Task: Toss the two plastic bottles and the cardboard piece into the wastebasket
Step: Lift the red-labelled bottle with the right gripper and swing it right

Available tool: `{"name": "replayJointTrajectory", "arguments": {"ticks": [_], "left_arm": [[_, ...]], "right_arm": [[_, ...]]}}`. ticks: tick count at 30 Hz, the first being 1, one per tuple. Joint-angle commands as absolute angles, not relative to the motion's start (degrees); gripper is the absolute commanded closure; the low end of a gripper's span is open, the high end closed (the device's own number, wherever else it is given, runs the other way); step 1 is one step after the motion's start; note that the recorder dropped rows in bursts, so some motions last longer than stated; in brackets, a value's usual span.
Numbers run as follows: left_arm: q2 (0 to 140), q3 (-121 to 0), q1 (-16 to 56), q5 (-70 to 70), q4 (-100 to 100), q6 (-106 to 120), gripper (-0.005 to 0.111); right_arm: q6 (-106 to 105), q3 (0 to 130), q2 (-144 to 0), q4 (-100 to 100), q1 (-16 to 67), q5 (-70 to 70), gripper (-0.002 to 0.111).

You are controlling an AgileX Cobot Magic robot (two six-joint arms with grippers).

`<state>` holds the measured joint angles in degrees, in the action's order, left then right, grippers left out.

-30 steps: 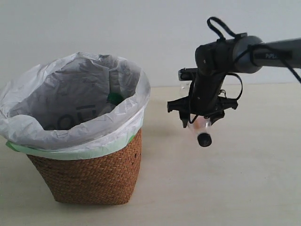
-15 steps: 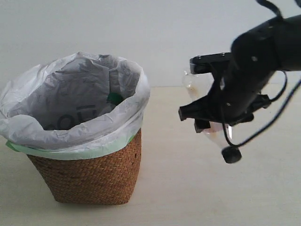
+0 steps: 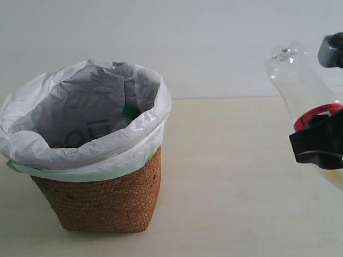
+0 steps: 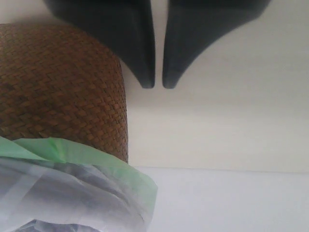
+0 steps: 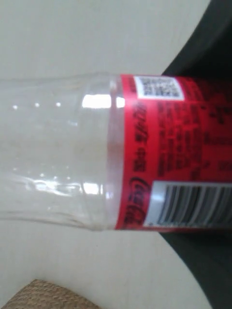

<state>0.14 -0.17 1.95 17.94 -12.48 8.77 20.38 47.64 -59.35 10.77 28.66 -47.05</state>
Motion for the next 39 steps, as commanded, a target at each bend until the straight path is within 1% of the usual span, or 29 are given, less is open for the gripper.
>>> {"name": "replayJointTrajectory", "arguments": {"ticks": [1,3,6,8,12,15,16,20,22,28,35,39], "left_arm": [[0.00,0.00,1.77,17.89,-12.37,8.27,0.101],[0.00,0.00,1.77,17.89,-12.37,8.27,0.101],[0.00,0.00,1.77,17.89,-12.37,8.27,0.101],[0.00,0.00,1.77,17.89,-12.37,8.27,0.101],[0.00,0.00,1.77,17.89,-12.37,8.27,0.101],[0.00,0.00,1.77,17.89,-12.37,8.27,0.101],[0.00,0.00,1.77,17.89,-12.37,8.27,0.101],[0.00,0.00,1.77,17.89,-12.37,8.27,0.101],[0.00,0.00,1.77,17.89,-12.37,8.27,0.101],[0.00,0.00,1.77,17.89,-12.37,8.27,0.101],[0.00,0.00,1.77,17.89,-12.37,8.27,0.101],[0.00,0.00,1.77,17.89,-12.37,8.27,0.101]], "right_arm": [[23.31,44.85,-61.34,13.21,28.57,-42.84,0.107],[28.41,43.09,-63.20,19.39,28.57,-41.92,0.107],[34.16,42.87,-65.47,27.09,27.88,-45.65,0.107],[35.03,42.87,-66.60,29.36,25.61,-47.63,0.107],[31.68,42.78,-67.16,28.84,17.91,-48.02,0.107],[25.48,42.78,-67.16,26.02,10.96,-47.68,0.107],[20.83,42.78,-67.16,22.15,7.46,-46.53,0.107],[6.89,42.78,-67.42,6.51,2.51,-42.55,0.107],[3.97,42.78,-67.89,3.12,1.67,-41.98,0.107],[2.61,42.73,-68.68,1.97,1.67,-41.76,0.107],[-4.51,42.64,-68.68,-8.64,1.67,-41.24,0.107],[-1.54,42.64,-68.68,-4.49,1.67,-41.70,0.107]]}}
